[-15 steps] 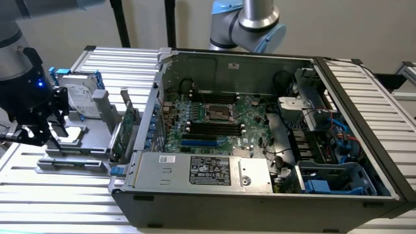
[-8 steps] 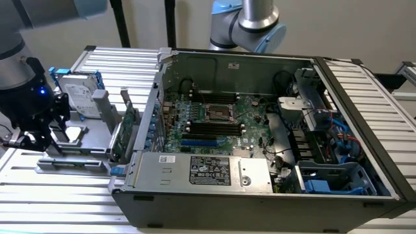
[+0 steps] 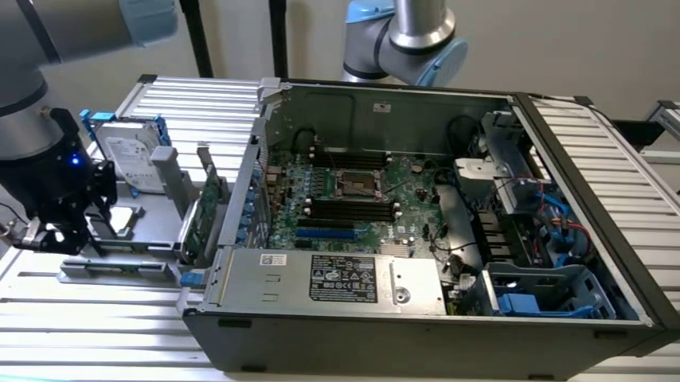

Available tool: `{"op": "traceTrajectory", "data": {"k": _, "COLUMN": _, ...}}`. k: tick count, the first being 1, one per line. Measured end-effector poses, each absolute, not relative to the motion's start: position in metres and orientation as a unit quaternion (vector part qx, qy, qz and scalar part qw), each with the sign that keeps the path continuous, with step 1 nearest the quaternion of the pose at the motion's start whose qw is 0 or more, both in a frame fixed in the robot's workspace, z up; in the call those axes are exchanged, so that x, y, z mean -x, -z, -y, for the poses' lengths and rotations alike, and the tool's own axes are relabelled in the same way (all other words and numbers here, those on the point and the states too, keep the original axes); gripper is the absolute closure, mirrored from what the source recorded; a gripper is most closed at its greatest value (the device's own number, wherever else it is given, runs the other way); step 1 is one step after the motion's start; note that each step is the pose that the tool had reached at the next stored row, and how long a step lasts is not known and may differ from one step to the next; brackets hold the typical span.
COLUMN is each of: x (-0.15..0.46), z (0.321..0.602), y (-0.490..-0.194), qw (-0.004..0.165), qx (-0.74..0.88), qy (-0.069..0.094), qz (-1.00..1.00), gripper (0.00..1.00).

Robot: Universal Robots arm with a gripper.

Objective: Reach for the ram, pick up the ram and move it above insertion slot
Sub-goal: 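Pick up the ram and move it above insertion slot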

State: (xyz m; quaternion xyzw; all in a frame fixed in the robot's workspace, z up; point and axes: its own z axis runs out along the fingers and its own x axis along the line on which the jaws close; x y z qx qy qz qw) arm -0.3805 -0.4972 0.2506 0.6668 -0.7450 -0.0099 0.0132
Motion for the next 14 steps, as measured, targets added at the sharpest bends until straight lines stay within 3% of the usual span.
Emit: {"op": "traceTrajectory", "data": {"k": 14, "x": 0.381, "z": 0.497, "y": -0.225, "qw": 0.013, "qx": -0.677, "qy": 0.01, "qz": 0.736, "gripper": 0.64}}
